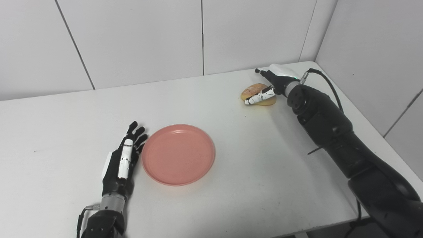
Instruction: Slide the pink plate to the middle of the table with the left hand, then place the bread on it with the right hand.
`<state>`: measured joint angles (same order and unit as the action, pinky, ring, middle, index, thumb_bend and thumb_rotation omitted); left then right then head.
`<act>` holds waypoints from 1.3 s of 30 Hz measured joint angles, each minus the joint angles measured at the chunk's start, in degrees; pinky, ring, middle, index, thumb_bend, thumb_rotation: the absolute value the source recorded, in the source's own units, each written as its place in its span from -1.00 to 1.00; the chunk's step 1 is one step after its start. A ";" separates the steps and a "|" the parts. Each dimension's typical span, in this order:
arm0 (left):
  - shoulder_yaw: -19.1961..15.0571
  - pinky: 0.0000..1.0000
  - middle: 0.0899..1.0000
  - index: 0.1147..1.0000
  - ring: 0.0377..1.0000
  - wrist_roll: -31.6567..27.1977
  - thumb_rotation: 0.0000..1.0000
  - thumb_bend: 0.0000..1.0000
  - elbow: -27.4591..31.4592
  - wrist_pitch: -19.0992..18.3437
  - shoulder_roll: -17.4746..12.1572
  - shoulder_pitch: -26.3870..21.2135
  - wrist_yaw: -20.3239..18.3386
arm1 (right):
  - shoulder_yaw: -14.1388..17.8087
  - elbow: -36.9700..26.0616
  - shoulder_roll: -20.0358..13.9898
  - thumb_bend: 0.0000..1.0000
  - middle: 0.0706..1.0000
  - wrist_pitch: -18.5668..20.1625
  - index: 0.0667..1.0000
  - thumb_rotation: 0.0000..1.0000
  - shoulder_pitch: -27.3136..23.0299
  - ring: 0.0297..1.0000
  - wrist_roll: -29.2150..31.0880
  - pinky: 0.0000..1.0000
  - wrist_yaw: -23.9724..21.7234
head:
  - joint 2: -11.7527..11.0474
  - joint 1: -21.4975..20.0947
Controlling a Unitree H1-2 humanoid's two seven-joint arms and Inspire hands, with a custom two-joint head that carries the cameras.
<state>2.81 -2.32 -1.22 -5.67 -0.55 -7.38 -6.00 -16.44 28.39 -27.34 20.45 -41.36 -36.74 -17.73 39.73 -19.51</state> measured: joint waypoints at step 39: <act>0.65 0.76 0.82 0.82 0.78 -0.02 1.00 -0.25 -0.39 -0.02 -0.40 -0.10 -0.03 | 0.16 9.59 1.45 -0.07 -0.18 -5.70 -0.10 -0.45 -1.28 -0.23 6.99 -0.29 8.61 | -0.61 2.46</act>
<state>3.47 -2.33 -1.61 -5.69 -0.95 -7.48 -6.03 -16.28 37.98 -25.89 14.75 -42.64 -29.76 -9.12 39.11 -17.05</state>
